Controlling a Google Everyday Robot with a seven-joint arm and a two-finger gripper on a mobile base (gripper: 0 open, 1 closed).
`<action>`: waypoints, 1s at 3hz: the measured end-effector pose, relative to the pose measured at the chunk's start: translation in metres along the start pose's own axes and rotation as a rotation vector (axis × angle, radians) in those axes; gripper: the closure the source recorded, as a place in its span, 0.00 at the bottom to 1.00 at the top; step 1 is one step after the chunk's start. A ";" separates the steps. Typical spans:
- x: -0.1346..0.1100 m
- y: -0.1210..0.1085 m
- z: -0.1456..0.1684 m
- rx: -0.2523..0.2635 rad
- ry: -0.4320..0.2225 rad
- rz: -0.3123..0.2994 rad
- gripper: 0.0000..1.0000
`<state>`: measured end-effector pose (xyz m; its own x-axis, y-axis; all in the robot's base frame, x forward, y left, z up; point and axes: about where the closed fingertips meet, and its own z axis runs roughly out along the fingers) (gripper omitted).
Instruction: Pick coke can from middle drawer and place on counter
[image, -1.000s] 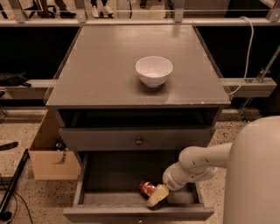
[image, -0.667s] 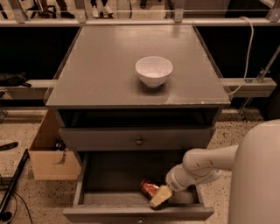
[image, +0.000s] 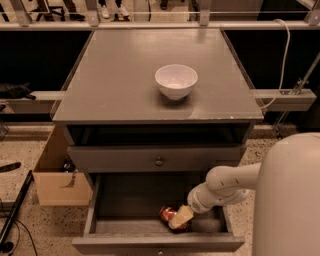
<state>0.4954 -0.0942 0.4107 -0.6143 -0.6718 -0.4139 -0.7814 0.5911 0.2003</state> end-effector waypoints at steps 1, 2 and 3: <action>-0.003 -0.008 0.009 0.009 -0.008 0.027 0.00; 0.004 -0.014 0.021 0.031 -0.015 0.064 0.00; 0.015 -0.018 0.031 0.061 -0.021 0.100 0.00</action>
Offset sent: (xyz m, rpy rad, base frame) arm 0.0163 -0.0085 -0.0401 -0.0099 -0.0155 -0.1346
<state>0.5033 -0.1009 0.3735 -0.6858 -0.5988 -0.4136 -0.7078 0.6810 0.1876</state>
